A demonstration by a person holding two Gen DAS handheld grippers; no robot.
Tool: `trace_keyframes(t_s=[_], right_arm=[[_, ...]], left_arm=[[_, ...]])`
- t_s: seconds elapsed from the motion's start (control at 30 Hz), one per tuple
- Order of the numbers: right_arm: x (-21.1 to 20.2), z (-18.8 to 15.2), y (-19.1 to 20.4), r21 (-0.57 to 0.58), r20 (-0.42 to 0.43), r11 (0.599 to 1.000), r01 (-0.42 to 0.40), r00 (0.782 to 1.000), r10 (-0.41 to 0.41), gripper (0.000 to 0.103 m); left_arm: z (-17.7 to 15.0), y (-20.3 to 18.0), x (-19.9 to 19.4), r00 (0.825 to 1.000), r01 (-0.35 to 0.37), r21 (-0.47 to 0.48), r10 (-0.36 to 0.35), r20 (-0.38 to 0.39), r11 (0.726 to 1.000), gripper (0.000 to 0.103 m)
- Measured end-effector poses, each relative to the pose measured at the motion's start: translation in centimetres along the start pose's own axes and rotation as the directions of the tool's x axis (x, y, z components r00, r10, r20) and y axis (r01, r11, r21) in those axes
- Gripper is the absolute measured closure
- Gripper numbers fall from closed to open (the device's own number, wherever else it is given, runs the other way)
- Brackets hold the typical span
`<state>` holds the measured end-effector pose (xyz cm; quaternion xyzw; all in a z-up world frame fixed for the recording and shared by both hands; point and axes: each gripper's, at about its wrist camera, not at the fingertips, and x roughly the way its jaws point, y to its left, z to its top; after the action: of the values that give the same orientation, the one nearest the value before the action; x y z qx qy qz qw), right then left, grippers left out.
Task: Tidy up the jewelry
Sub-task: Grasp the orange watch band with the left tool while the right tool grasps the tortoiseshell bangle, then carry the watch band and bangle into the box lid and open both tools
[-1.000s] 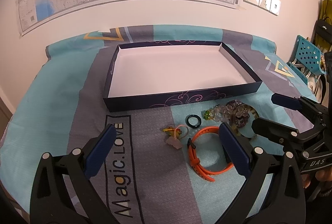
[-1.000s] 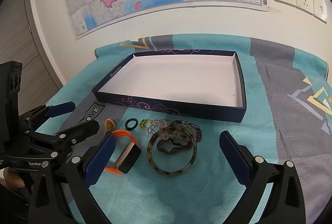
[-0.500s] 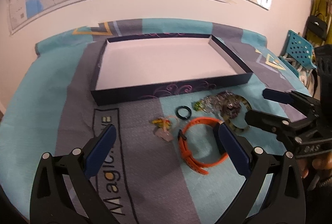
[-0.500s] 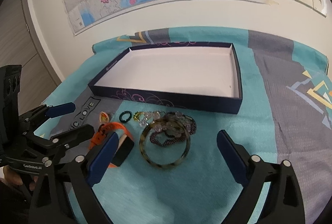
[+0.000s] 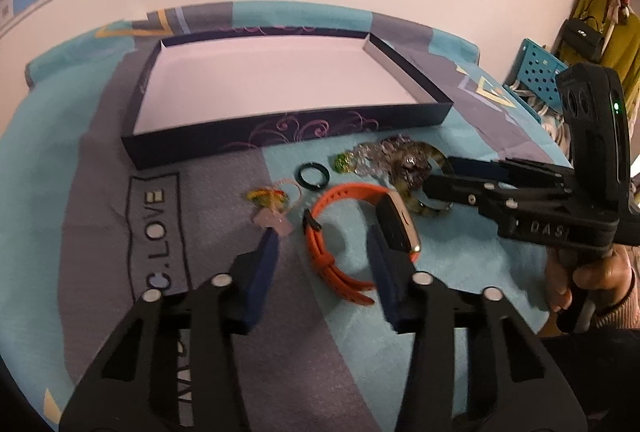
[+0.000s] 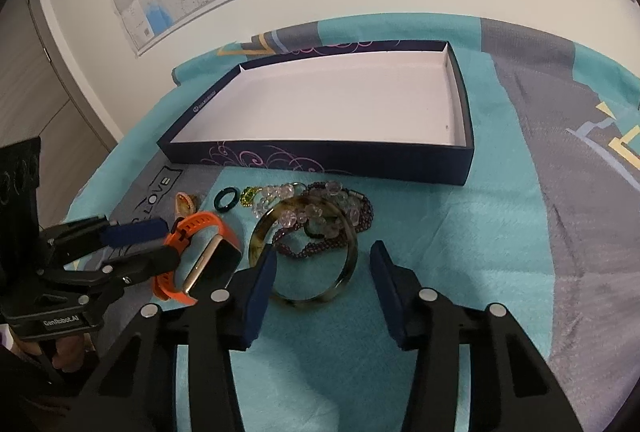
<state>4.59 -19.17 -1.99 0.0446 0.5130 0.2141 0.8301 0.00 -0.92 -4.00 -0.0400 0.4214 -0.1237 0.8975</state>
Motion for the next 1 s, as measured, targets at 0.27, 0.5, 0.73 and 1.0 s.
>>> trace_keyframes(t_s=[0.27,0.5,0.73,1.0], right_arm=[[0.3,0.3,-0.5,0.012,-0.018,1.000,-0.012,1.000,0.012,0.080],[0.2,0.5,-1.2,0.044,-0.012,0.998,-0.042,0.999,0.043,0.094],[-0.8,1.0,-1.4,0.049,0.019,0.997,-0.064,0.998,0.063,0.096],[-2.0,2.1,-1.6,0.058,0.054,0.991,-0.124,0.991,0.121,0.096]], left_arm=[[-0.4,-0.1,0.4,0.999,0.033,0.003,-0.033,-0.042,0.999,0.079],[0.1,0.5,0.6,0.998,0.026,-0.016,-0.027,-0.055,1.000,0.092],[0.6,0.3,-0.2,0.999,0.039,0.008,-0.039,-0.025,0.999,0.092],[2.0,0.2,-1.8,0.997,0.065,0.048,-0.066,0.029,0.997,0.092]])
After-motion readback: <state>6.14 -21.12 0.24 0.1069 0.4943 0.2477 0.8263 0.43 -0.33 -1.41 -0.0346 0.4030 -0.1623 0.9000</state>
